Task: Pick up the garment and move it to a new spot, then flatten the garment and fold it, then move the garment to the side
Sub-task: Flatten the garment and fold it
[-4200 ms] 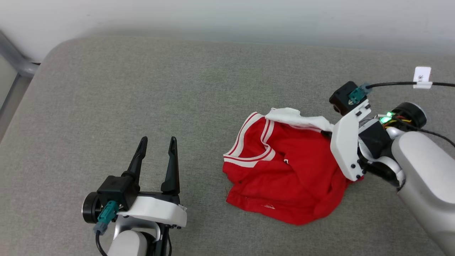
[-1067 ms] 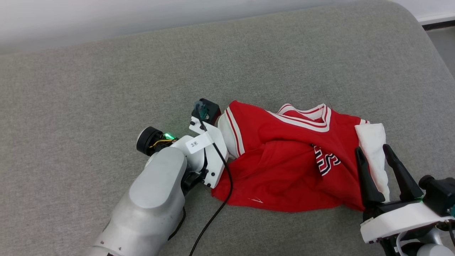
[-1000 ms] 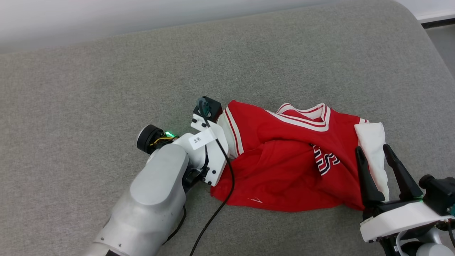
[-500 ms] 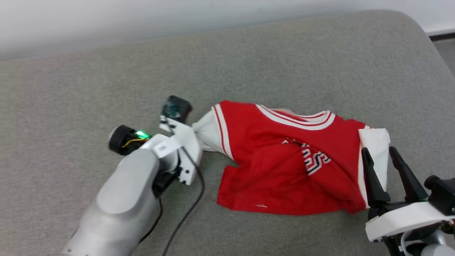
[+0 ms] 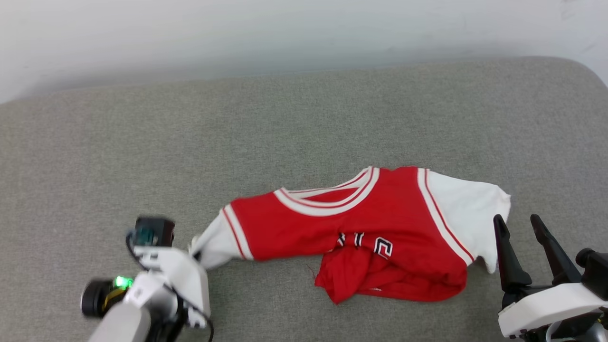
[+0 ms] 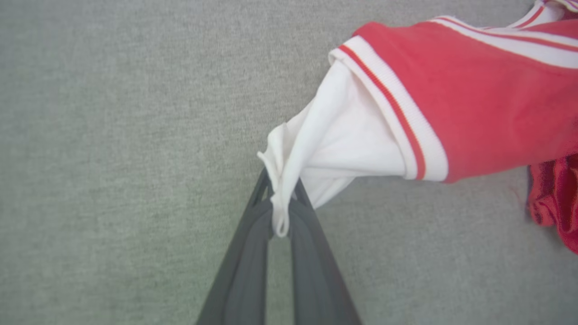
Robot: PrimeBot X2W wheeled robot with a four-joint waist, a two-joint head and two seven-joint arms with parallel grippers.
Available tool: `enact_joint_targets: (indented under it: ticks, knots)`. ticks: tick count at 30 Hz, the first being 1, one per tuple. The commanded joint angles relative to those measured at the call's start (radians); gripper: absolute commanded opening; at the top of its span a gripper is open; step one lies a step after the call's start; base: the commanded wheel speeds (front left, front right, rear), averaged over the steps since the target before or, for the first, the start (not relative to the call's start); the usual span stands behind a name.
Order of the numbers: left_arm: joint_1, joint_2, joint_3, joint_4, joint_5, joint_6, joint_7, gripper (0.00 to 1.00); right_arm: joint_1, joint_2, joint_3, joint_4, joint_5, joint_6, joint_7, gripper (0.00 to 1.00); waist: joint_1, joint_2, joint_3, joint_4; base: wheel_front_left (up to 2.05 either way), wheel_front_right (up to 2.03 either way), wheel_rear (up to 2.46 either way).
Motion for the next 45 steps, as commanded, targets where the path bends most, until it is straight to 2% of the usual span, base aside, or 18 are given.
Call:
enact_joint_targets:
  ticks: [1,4,7,9,11,12,13,24,27,36,41,45]
  knots:
    - [0.076,-0.002,0.021,-0.027,-0.024,0.032,-0.011,0.0,0.015,0.004,-0.003,-0.006,-0.009,-0.001,0.007,1.0,0.0,0.0,-0.011,0.009,0.0,0.0,0.0]
    - [0.163,-0.013,0.048,-0.042,-0.056,0.059,-0.03,0.0,0.019,0.004,-0.004,-0.011,-0.009,-0.001,0.014,1.0,0.0,0.0,-0.018,0.014,0.0,0.0,0.0]
    - [0.211,-0.032,0.06,-0.049,-0.074,0.069,-0.069,0.0,0.028,0.004,-0.009,-0.013,-0.01,-0.001,0.023,1.0,0.0,0.0,-0.027,0.02,0.0,0.0,0.0]
    - [0.224,-0.045,0.067,-0.048,-0.077,0.067,-0.11,1.0,0.029,0.004,-0.013,-0.014,-0.013,-0.001,0.029,1.0,0.0,0.0,-0.034,0.022,0.0,0.0,0.0]
    - [0.224,-0.053,0.073,-0.054,-0.073,0.071,-0.14,1.0,0.028,0.005,-0.013,-0.016,-0.015,-0.001,0.032,1.0,0.0,0.0,-0.039,0.022,0.0,0.0,0.0]
    - [0.231,-0.067,0.078,-0.056,-0.07,0.064,-0.197,1.0,0.029,0.004,-0.016,-0.018,-0.019,-0.001,0.039,1.0,0.0,0.0,-0.051,0.022,0.0,0.0,0.0]
    - [0.231,-0.067,0.078,-0.056,-0.07,0.064,-0.197,1.0,0.029,0.004,-0.016,-0.018,-0.019,-0.001,0.039,1.0,0.0,0.0,-0.051,0.022,0.0,0.0,0.0]
    - [0.21,-0.101,0.086,-0.093,0.022,0.021,-0.581,1.0,0.036,0.004,-0.017,-0.035,-0.044,-0.001,0.077,1.0,0.0,0.0,-0.108,0.008,0.0,0.0,0.0]
    - [0.208,-0.117,0.07,-0.098,0.054,0.019,-0.652,1.0,0.039,0.003,-0.013,-0.039,-0.05,-0.001,0.084,1.0,0.0,0.0,-0.121,0.007,0.0,0.0,0.0]
    - [0.23,-0.156,0.055,-0.117,0.123,0.028,-0.708,1.0,0.034,-0.035,-0.012,-0.018,-0.045,-0.001,0.127,1.0,0.0,0.0,-0.144,0.029,0.0,0.0,0.0]
    - [0.205,-0.173,0.058,-0.132,0.142,0.024,-0.711,1.0,-0.023,-0.097,-0.065,0.111,0.026,-0.001,0.186,1.0,0.0,0.0,-0.119,0.058,0.0,0.0,0.0]
    - [0.182,-0.186,0.063,-0.15,0.159,0.017,-0.712,1.0,-0.095,-0.166,-0.089,0.246,0.114,-0.001,0.285,1.0,0.0,0.0,-0.077,0.084,0.0,0.0,0.0]
